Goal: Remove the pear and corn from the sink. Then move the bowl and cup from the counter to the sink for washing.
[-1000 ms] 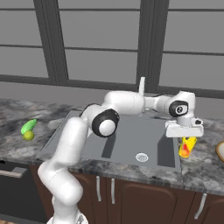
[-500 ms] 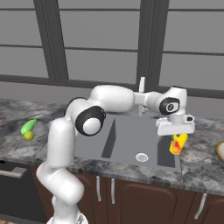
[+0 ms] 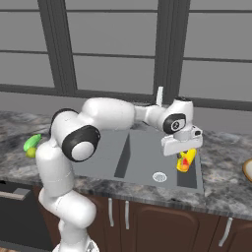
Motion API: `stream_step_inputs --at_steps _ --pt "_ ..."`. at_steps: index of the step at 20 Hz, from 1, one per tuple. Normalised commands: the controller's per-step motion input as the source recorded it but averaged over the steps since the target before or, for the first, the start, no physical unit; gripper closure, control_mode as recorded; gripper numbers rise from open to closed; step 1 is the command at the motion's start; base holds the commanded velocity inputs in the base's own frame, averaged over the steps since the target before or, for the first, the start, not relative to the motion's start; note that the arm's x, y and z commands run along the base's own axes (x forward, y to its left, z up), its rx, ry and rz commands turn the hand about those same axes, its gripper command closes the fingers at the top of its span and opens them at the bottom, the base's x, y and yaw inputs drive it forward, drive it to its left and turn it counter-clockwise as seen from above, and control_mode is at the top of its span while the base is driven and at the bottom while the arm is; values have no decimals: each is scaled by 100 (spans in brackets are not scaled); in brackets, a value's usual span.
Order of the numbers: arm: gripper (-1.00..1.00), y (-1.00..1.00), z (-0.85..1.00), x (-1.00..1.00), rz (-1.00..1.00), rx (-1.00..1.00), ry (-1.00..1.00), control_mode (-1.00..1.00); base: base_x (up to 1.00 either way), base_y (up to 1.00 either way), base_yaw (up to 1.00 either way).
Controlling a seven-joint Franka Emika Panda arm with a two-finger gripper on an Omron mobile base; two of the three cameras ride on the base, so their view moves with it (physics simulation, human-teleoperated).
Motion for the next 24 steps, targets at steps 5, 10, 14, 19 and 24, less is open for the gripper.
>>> stream_step_inputs --at_steps 5,10,14,19,24 --pt "100 46 0 13 17 0 -3 -100 0 0 0" --pt "100 27 -11 44 14 3 -1 -100 0 0 0" --pt "100 11 -15 53 10 4 0 -100 0 0 0" --pt "100 7 -18 48 9 7 0 -100 0 0 0" --pt "100 17 -23 23 9 10 -1 -100 0 0 0"
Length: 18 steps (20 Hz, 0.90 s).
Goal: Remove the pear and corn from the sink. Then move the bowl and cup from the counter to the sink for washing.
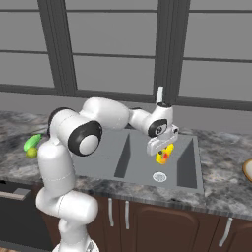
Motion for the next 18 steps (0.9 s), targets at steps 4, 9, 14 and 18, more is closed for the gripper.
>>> stream_step_inputs --at_steps 4,9,14,18 --pt "100 17 -25 19 9 8 -5 -100 0 0 0" --pt "100 19 -26 8 7 5 -16 -100 0 0 0" --pt "100 27 -26 5 6 1 -13 -100 0 0 0" --pt "100 24 -27 19 8 0 -1 -100 0 0 0"
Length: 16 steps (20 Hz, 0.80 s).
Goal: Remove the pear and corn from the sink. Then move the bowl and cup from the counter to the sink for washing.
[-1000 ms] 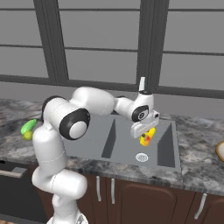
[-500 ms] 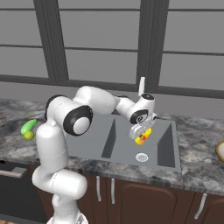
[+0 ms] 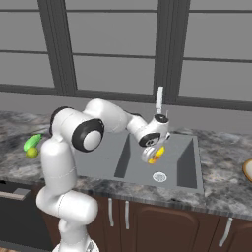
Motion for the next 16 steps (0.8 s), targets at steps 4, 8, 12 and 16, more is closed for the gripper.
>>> stream_step_inputs --at_steps 4,8,12,16 --pt "100 26 -24 17 10 0 -5 -100 0 0 0" --pt "100 27 -24 20 8 0 -13 -100 0 0 0" --pt "100 26 -26 29 6 -1 -10 -100 0 0 0" --pt "100 28 -29 24 7 -6 -10 -100 0 0 0"
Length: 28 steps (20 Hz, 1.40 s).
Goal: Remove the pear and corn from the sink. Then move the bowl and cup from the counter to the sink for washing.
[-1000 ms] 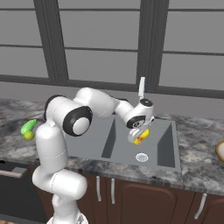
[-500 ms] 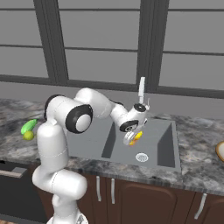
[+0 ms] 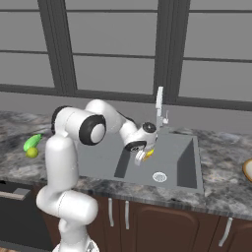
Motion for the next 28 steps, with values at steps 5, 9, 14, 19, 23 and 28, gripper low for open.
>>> stream_step_inputs --at_steps 5,9,14,19,23,28 --pt "100 16 -29 29 6 -11 -5 -100 0 0 0" --pt "100 2 -25 27 8 -12 -6 -100 0 0 0" --pt "100 3 -22 29 9 -6 -5 -100 0 0 0" --pt "100 -2 -16 25 17 -4 0 -100 0 0 0" --pt "100 -13 -11 17 24 -6 0 -100 0 0 0" --pt "100 -9 -6 17 17 -5 0 -100 0 0 0"
